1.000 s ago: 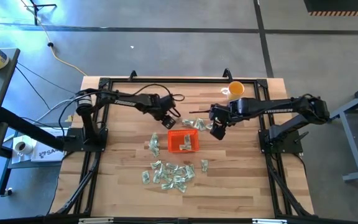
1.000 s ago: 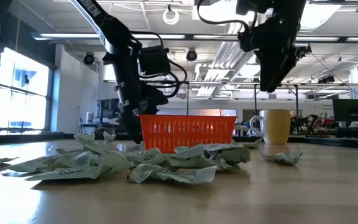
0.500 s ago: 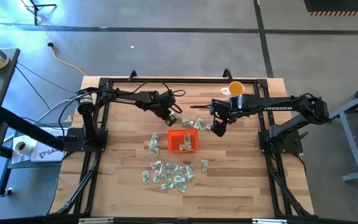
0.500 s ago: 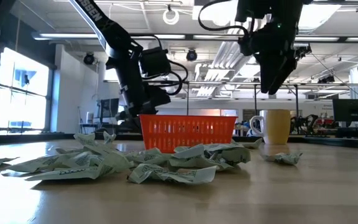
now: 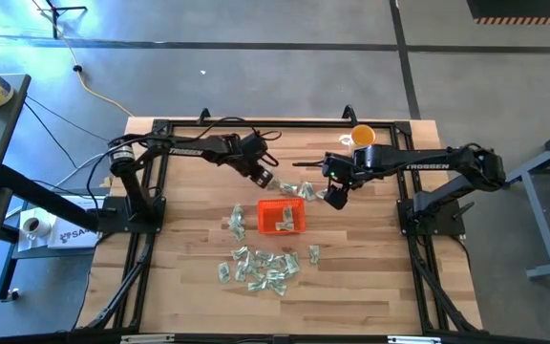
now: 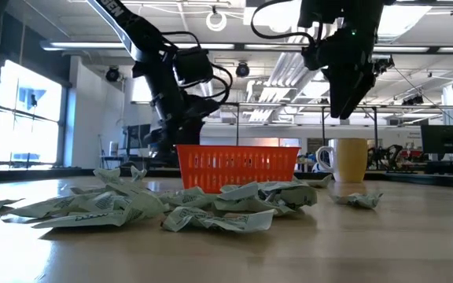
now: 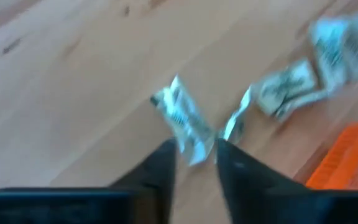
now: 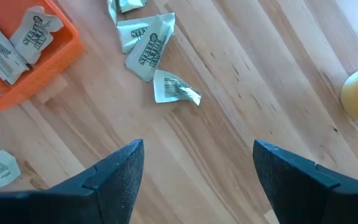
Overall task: Pick and place Stevia / Truvia into bins
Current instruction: Put the stevia packet into the orange bin
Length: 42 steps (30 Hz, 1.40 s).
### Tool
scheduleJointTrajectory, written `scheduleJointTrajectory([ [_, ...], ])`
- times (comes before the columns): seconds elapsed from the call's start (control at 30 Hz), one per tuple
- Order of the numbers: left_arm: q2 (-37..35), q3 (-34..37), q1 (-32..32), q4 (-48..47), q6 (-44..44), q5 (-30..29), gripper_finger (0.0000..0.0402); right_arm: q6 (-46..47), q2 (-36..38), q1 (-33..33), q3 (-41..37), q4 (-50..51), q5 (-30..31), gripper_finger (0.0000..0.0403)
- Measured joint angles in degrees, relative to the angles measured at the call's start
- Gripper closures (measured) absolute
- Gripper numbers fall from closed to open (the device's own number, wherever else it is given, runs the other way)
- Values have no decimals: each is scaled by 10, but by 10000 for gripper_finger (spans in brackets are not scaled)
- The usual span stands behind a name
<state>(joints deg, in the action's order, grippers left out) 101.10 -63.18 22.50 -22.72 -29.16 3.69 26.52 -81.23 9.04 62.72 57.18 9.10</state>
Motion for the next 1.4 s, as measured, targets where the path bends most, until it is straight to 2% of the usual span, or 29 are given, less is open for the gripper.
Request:
scheduleJointTrajectory([
  [0.1, 4, 0, 0, 25, -11, 0, 164, 0, 0, 0, 0, 0, 2, 112],
  [0.2, 5, 0, 0, 45, -11, -1, 110, 1, 0, 0, 0, 0, 3, 112],
  [0.27, 17, 0, 0, 51, -12, -4, 92, 1, 0, 0, 0, 0, 3, 112],
  [0.37, 38, 0, -1, 44, -14, -6, 89, 3, 0, 0, 0, 0, 8, 112],
  [0.5, 67, -2, -5, 36, -27, -16, 118, 5, 0, 0, 0, -1, 12, 112],
  [0.6, 71, -3, -5, 30, -25, -22, 164, 6, 0, 0, 0, -1, 13, 112],
  [0.7, 68, -2, -4, 22, -10, -39, 233, 6, 0, 0, 0, -1, 14, 112],
  [0.87, 67, -2, -3, 4, 39, -60, 370, 7, 0, 0, 0, -1, 17, 112],
  [0.9, 67, -2, -3, -2, 44, -60, 380, 7, 0, 0, 0, -1, 18, 112],
  [1.07, 38, -8, -7, -72, 49, -42, 356, 9, 0, 0, 0, -1, 21, 112],
  [1.2, -19, -44, -31, -103, 61, -45, 381, 2, 0, 0, 0, -1, 20, 112],
  [1.4, -62, -79, -102, -99, 41, -42, 373, -59, 0, 0, 0, -1, -5, 112],
])
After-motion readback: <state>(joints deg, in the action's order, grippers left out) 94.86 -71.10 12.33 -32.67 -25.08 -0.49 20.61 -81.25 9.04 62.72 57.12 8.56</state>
